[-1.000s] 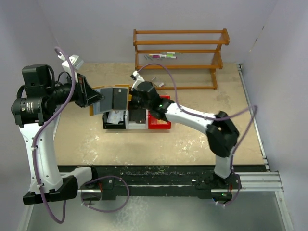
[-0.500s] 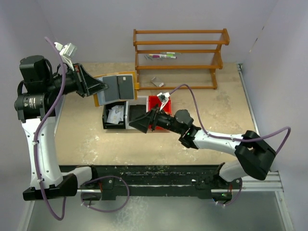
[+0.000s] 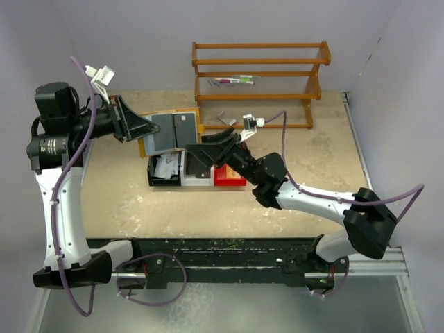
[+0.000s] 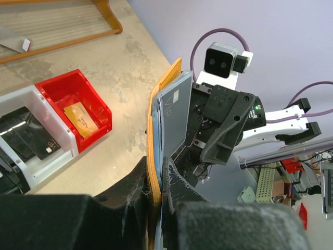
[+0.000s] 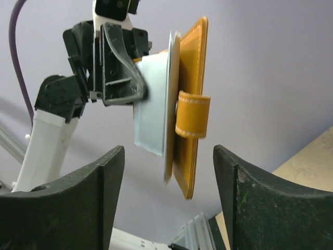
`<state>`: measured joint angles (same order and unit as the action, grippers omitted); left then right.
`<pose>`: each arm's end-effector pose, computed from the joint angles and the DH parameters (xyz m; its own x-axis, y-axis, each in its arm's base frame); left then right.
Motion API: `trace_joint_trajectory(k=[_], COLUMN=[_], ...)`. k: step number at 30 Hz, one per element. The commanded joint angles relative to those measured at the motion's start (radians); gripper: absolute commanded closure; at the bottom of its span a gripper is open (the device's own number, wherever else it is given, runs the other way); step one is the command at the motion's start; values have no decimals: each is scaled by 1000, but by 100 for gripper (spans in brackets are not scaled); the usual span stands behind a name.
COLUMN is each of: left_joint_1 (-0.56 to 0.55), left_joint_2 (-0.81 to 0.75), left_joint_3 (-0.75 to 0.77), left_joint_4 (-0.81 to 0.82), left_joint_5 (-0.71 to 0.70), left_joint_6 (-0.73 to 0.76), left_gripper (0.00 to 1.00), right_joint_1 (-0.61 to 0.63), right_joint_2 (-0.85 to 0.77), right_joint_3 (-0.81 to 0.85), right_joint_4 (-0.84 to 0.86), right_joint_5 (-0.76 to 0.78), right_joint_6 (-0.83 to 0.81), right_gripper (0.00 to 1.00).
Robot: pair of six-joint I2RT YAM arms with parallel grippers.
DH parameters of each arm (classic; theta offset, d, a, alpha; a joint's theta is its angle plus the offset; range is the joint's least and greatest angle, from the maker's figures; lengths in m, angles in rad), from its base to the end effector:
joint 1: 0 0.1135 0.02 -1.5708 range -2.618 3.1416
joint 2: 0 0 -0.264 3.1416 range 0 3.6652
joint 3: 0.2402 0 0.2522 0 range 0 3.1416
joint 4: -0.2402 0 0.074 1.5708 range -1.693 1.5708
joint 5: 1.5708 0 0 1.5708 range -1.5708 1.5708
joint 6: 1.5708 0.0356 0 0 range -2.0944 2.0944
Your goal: Take the credit cards out of the card holder
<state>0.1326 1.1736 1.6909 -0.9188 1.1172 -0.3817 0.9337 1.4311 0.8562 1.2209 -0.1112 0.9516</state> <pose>0.1862 -0.0074 0.4952 -0.6434 -0.2505 -0.7234 0.5631 0.4854 -0.6689 0.1805 0.2506 0.3579 -0.4856 0.7043 -0.5178 -0.7859 -0.0923 0.6115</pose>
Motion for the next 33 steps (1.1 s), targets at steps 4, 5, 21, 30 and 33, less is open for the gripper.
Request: trace_joint_trajectory(k=[4, 5, 21, 30, 33], left_joint_1=[4, 4, 4, 4, 4], left_joint_2=[-38, -41, -17, -14, -3], left_joint_3=[-46, -56, -18, -101, -103], left_joint_4=[80, 80, -295, -294, -336], left_joint_5=[82, 87, 13, 97, 157], left_joint_6=[-20, -15, 610, 673, 704], left_gripper=[100, 98, 4, 14, 15], right_joint_1=[5, 3, -172, -170, -160], right_joint_2=[34, 31, 5, 87, 138], right_joint_3=[102, 102, 530, 688, 750], right_joint_4=[-8, -11, -1129, -1256, -1310], right_joint_5=[-32, -48, -761, -875, -880], right_joint_6=[35, 47, -517, -629, -653], right_gripper=[81, 93, 100, 100, 100])
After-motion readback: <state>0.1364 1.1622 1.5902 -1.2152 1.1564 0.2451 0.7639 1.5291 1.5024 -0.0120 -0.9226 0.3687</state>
